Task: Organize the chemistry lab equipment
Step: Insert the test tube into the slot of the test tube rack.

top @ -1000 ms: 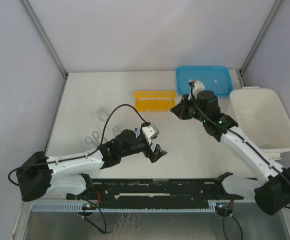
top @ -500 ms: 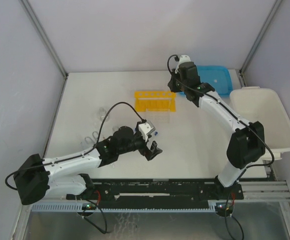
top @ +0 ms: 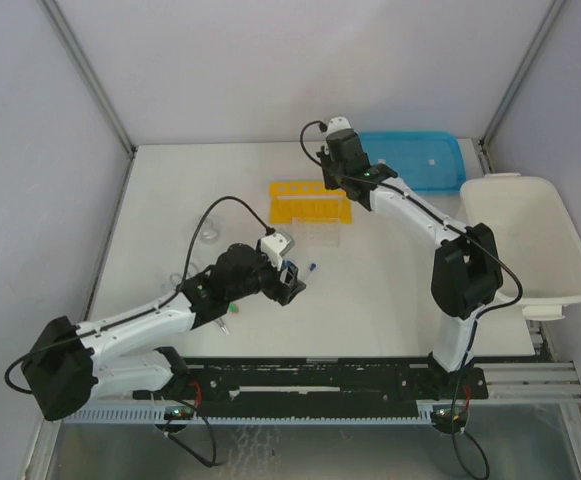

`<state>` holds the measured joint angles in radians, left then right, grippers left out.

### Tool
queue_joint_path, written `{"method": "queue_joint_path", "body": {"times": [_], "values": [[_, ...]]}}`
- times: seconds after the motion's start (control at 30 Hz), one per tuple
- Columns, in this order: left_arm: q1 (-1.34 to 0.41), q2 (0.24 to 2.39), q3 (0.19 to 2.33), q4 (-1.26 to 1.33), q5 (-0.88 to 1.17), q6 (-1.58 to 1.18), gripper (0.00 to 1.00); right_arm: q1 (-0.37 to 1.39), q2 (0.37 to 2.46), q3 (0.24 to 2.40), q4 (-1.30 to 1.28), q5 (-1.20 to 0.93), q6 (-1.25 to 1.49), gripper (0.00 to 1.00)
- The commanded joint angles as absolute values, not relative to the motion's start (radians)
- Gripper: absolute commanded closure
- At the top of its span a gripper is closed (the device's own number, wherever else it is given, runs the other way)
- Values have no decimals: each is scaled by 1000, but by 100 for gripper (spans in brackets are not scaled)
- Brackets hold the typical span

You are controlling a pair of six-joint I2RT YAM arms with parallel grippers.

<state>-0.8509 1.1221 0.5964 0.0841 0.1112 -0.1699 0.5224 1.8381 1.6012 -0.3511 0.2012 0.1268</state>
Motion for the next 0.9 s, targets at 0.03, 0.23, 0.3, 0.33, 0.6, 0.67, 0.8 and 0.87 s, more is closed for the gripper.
{"method": "queue_joint_path", "body": {"times": [0.03, 0.23, 0.3, 0.33, 0.6, 0.67, 0.8, 0.87], "values": [[-841, 1010, 584, 98, -38, -195, 25, 550, 1846, 1622, -337, 264, 99, 100], [-831, 939, 539, 80, -93, -201, 22, 553, 1853, 1604, -336, 281, 108, 100], [-829, 942, 538, 70, -99, -202, 22, 555, 1857, 1603, -344, 295, 116, 100], [-828, 944, 537, 67, -103, -205, 22, 555, 1858, 1600, -348, 301, 121, 100], [-827, 994, 538, 67, -97, -212, 21, 557, 1848, 1554, -344, 322, 135, 100], [-827, 1003, 539, 65, -92, -213, 21, 558, 1851, 1549, -339, 314, 138, 100], [-827, 1001, 537, 64, -89, -215, 21, 559, 1849, 1537, -329, 305, 144, 100], [-827, 1002, 536, 64, -90, -216, 21, 559, 1846, 1533, -325, 301, 145, 100]]}}
